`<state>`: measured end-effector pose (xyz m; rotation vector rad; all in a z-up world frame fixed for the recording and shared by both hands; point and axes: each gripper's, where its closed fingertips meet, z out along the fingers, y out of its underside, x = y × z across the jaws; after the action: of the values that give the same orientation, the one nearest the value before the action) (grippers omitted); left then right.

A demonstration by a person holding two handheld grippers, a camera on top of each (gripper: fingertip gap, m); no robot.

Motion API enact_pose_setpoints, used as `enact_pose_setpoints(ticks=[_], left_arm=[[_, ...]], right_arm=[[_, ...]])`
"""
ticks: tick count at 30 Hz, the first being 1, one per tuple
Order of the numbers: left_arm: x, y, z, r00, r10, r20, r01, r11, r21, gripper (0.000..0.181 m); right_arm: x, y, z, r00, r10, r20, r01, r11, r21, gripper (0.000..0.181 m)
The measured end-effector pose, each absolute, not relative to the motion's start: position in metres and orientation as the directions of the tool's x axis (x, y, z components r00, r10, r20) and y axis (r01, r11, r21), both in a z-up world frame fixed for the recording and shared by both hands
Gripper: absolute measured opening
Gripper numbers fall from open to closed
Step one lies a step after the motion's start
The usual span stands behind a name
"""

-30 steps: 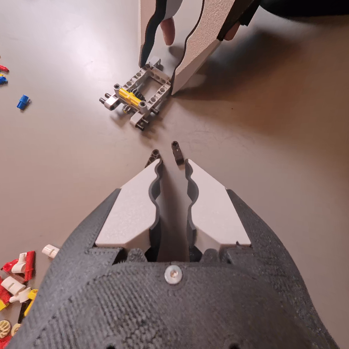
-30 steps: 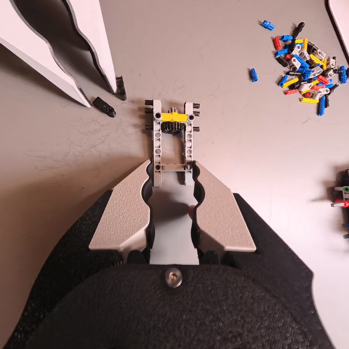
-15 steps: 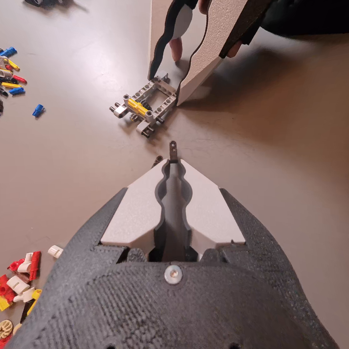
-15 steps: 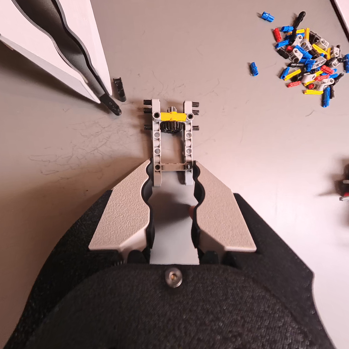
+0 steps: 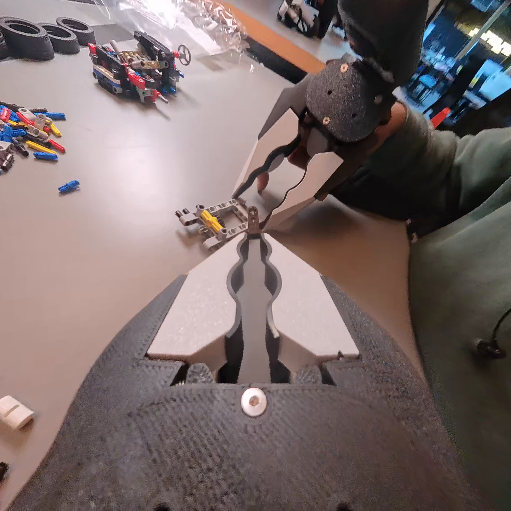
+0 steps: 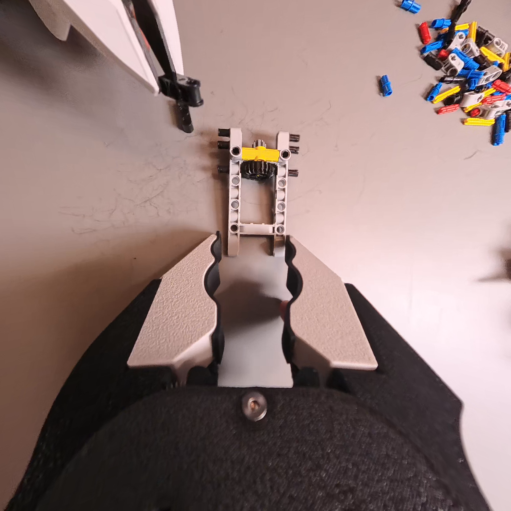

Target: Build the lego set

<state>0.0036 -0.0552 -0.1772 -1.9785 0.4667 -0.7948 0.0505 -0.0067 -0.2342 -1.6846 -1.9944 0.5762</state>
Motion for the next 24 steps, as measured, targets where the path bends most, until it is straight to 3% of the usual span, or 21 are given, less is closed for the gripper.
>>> enact_pose_setpoints(ticks=[7,11,13,17,24], left_arm=[[0.002,-0.053,-0.174,0.691,-0.589,0.42,0.077,-0.518,-0.852,0.005],[0.0,-0.052,-0.182,0.739,-0.586,0.332,-0.004,-0.496,-0.868,0.005],[0.002,-0.052,-0.184,0.759,-0.602,0.249,-0.077,-0.462,-0.884,0.005],[0.015,-0.055,-0.18,0.75,-0.656,0.086,-0.203,-0.351,-0.914,0.005],[0.029,-0.062,-0.171,0.716,-0.699,0.002,-0.253,-0.262,-0.931,0.005]], right_arm=[[0.05,-0.021,-0.229,-0.168,0.986,-0.013,0.773,0.124,-0.622,0.041],[0.048,-0.017,-0.224,-0.184,0.983,0.01,0.748,0.147,-0.648,0.047],[0.04,-0.017,-0.21,-0.21,0.975,0.075,0.67,0.2,-0.715,0.048],[0.026,-0.04,-0.174,-0.305,0.948,0.087,0.449,0.224,-0.865,0.039],[0.023,-0.058,-0.167,-0.382,0.921,0.082,0.342,0.223,-0.913,0.013]])
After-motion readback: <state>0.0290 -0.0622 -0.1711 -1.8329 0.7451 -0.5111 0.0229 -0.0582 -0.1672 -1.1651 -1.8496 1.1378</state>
